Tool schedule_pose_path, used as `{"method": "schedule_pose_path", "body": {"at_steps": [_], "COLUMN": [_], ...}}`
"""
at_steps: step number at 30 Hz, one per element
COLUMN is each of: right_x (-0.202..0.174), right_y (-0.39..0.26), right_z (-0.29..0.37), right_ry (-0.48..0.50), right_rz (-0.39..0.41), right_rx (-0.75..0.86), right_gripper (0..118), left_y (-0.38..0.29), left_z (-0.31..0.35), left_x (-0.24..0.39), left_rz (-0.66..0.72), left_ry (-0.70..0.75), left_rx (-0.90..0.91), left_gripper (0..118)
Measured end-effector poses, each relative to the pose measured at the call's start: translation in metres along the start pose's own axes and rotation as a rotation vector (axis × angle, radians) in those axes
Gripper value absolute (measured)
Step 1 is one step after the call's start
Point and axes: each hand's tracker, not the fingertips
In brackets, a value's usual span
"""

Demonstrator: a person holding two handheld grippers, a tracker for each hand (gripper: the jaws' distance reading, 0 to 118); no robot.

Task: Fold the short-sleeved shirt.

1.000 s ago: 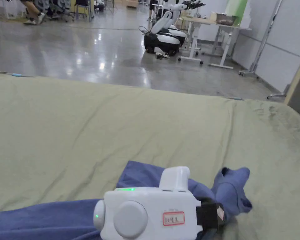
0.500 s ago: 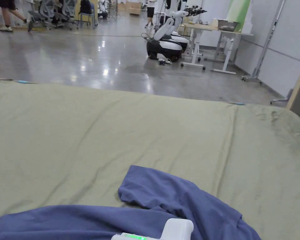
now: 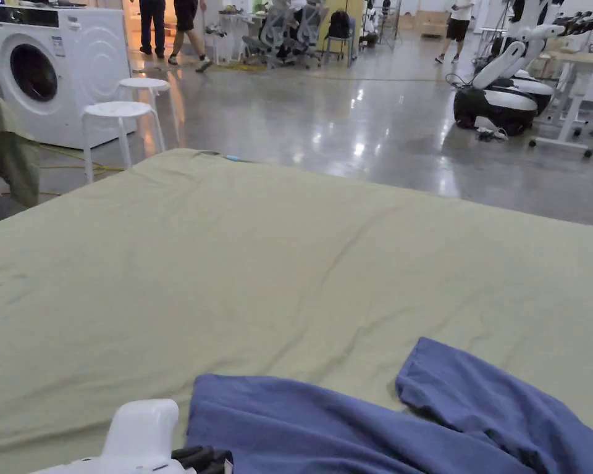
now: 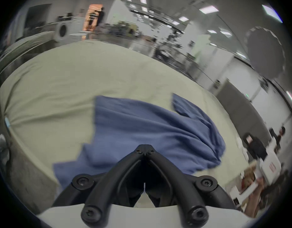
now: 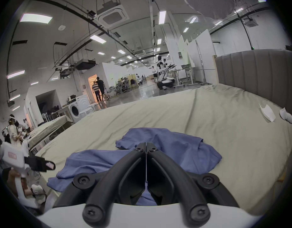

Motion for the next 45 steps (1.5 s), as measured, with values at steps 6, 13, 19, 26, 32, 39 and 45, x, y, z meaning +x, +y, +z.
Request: {"method": "schedule_pose_path", "body": {"at_steps": [6,13,19,26,32,39,45], "right_x": [-0.001,0.007,0.01,0.011,0.038,0.076,0.058], "right_y": [0.005,0.007,0.01,0.019,0.064,0.101,0.093], "right_z": [-0.007,-0.011,-0.015,-0.032,-0.064,-0.185,-0.286], "right_ry": [-0.019,-0.113,-0.132,-0.119,-0.138,0.039,-0.012], "right_rz": [0.032,0.031,0.038,0.052,0.084,0.13,0.296], "right_rx": [-0.012,-0.036,-0.044,-0.064,-0.013,-0.408,-0.634], "right_gripper": [3,3,3,3,27,117,112], "left_y": [0.064,0.1,0.091,0.07,0.061,0.053,0.054], "left_z": [-0.074,-0.17,-0.166,-0.147,-0.146,-0.158,-0.157], "left_x": [-0.047,-0.062,-0.048,-0.045,-0.042,-0.043,-0.044], "left_rz": [0.152,0.101,-0.011,-0.052,-0.085,-0.051,-0.033], "left_ry": [-0.005,0.052,0.075,0.053,0.011,0.023,0.016], "left_rx": [0.076,-0.2,-0.207,-0.212,-0.266,-0.247,-0.249], "left_gripper": [59,95,80,7,6,5,5]}}
